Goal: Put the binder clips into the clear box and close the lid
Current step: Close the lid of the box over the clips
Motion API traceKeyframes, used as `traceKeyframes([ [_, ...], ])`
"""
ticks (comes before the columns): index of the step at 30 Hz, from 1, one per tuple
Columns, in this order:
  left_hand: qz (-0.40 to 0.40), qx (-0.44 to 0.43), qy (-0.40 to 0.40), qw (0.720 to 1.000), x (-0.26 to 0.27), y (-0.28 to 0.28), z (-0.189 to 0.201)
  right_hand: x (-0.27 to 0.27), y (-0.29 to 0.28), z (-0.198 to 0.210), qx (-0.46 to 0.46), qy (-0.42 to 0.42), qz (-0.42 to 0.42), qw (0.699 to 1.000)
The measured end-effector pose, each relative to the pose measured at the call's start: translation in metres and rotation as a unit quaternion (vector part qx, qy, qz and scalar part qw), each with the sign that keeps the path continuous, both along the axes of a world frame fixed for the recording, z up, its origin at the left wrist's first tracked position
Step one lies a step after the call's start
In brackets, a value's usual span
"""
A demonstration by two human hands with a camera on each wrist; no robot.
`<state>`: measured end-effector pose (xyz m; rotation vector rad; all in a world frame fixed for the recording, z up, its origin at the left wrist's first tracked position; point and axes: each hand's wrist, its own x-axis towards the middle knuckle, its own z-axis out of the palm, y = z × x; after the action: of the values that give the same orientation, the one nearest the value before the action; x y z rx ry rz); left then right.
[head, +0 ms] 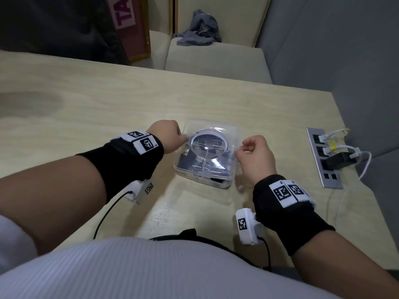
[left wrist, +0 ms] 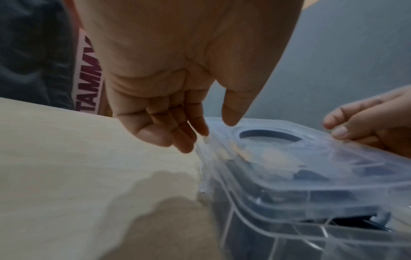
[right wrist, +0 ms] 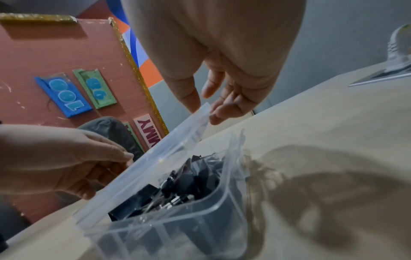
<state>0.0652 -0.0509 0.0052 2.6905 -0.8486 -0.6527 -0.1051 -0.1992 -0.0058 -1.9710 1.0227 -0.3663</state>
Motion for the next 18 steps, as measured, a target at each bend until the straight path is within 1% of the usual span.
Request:
traceKeyframes([
  [2,0.031,-0.048,0.013,0.998,0.004,0.003,0.0,0.003,-0.001,0.003,0.008,-0.034,-0.008,0.999],
  [4,0.082,-0.109,0.039,0.99,0.01,0.006,-0.003,0.007,-0.001,0.007,0.005,-0.062,-0.009,0.998],
  [7,0.148,-0.2,0.088,0.965,0.018,0.01,-0.003,0.014,0.002,0.007,0.015,-0.1,-0.021,0.995],
  [9,0.184,-0.244,0.116,0.945,0.023,0.013,-0.001,0.016,0.005,0.004,0.047,-0.096,-0.025,0.994],
  [10,0.199,-0.262,0.131,0.935,0.024,0.013,0.001,0.016,0.006,0.002,0.057,-0.079,-0.013,0.995],
  [12,0.225,-0.291,0.147,0.918,0.028,0.015,0.003,0.013,0.007,-0.004,0.027,-0.009,0.056,0.998],
  [14,0.247,-0.301,0.136,0.911,0.03,0.016,0.003,0.008,0.009,-0.006,-0.02,0.082,0.161,0.983],
  [16,0.263,-0.295,0.106,0.913,0.032,0.018,0.004,0.003,0.012,-0.007,-0.059,0.151,0.265,0.951],
  [18,0.284,-0.308,0.109,0.902,0.033,0.019,0.004,0.001,0.014,-0.006,-0.119,0.196,0.338,0.913],
])
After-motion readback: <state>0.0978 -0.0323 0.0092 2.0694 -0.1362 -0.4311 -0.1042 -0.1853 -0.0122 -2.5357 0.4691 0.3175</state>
